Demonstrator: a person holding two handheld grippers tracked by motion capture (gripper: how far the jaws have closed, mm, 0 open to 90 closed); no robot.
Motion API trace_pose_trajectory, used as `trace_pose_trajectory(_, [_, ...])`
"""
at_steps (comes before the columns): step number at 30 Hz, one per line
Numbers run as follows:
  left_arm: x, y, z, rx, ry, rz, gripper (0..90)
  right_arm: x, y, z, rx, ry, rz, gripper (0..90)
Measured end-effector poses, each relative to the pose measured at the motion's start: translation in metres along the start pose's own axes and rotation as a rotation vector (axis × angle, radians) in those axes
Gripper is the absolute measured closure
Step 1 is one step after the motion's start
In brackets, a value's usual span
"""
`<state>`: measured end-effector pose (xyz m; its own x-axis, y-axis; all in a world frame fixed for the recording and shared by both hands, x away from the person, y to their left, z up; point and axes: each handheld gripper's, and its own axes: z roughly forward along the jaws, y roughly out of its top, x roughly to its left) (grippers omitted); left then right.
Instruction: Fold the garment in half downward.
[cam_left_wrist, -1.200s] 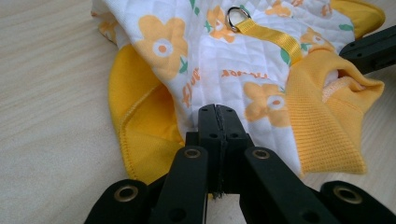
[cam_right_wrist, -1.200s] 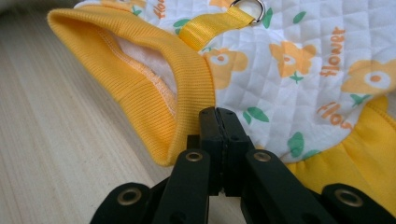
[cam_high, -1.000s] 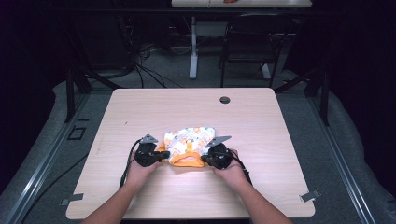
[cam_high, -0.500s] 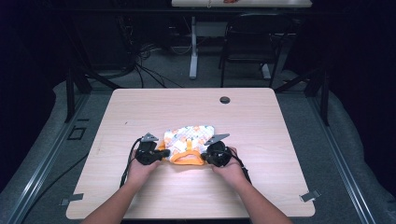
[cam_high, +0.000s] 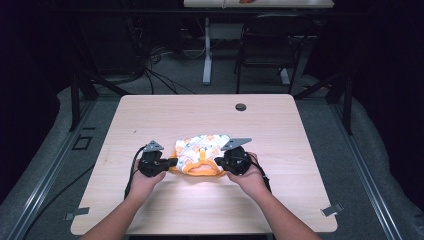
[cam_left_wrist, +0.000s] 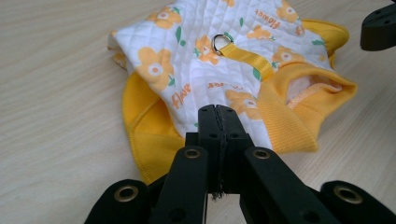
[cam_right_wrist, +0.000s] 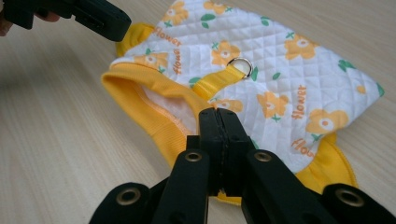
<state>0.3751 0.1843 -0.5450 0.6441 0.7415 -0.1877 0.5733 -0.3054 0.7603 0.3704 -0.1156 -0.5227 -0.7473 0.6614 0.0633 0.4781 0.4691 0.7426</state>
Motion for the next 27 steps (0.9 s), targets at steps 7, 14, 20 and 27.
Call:
trace_pose_trajectory(7, [-0.004, 0.002, -0.028, -0.031, -0.007, 0.031, 90.0, 0.003, -0.005, -0.026, -0.023, -0.008, -0.017, 88.5])
trace_pose_trajectory(14, [-0.004, -0.011, -0.047, -0.052, 0.006, 0.029, 90.0, 0.0, -0.027, -0.051, -0.02, -0.047, -0.017, 88.2])
trace_pose_trajectory(20, [-0.005, -0.028, -0.056, -0.051, 0.013, 0.022, 90.0, 0.002, -0.048, -0.065, -0.043, -0.057, 0.018, 88.1])
trace_pose_trajectory(27, [-0.009, -0.047, -0.063, -0.039, 0.013, 0.016, 90.0, 0.009, -0.069, -0.069, -0.039, -0.052, 0.037, 87.9])
